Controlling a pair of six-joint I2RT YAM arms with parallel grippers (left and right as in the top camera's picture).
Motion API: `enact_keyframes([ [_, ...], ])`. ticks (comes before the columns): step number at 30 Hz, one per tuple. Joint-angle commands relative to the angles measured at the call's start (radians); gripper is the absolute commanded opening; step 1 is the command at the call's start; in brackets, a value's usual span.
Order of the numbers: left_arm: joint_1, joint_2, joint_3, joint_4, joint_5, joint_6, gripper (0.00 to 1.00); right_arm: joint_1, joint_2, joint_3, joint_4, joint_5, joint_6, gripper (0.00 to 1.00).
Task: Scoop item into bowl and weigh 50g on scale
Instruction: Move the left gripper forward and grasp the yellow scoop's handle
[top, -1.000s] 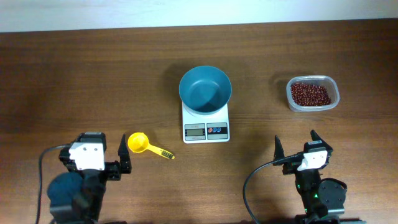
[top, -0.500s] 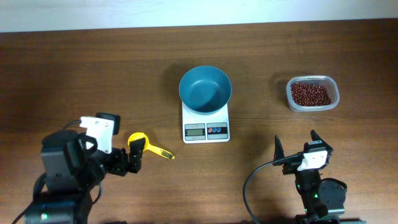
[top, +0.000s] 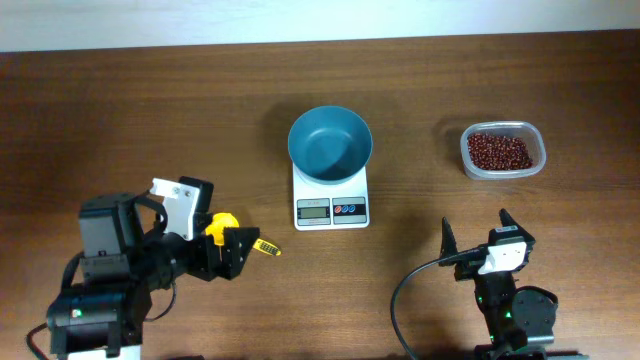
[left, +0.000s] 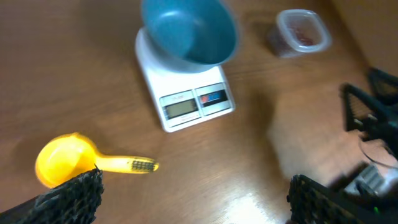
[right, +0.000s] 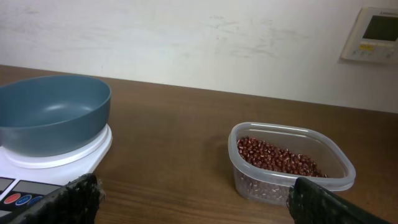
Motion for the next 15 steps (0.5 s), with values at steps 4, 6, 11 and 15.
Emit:
enact_keyframes([
  [4, 0.005, 0.085, 0.019, -0.082, -0.422, -0.332, 0.99, 0.011, -0.006, -0.009, 0.0, 0.008, 0.004, 0.99],
  [6, 0.005, 0.126, 0.018, -0.086, -0.44, -0.36, 0.99, 0.011, -0.006, -0.009, 0.0, 0.008, 0.004, 0.99],
  [11, 0.005, 0.254, -0.031, -0.076, -0.52, -0.519, 0.99, 0.011, -0.006, -0.009, 0.0, 0.008, 0.004, 0.99],
  [15, 0.005, 0.348, -0.05, -0.056, -0.561, -0.578, 0.99, 0.011, -0.006, -0.009, 0.0, 0.008, 0.004, 0.99],
])
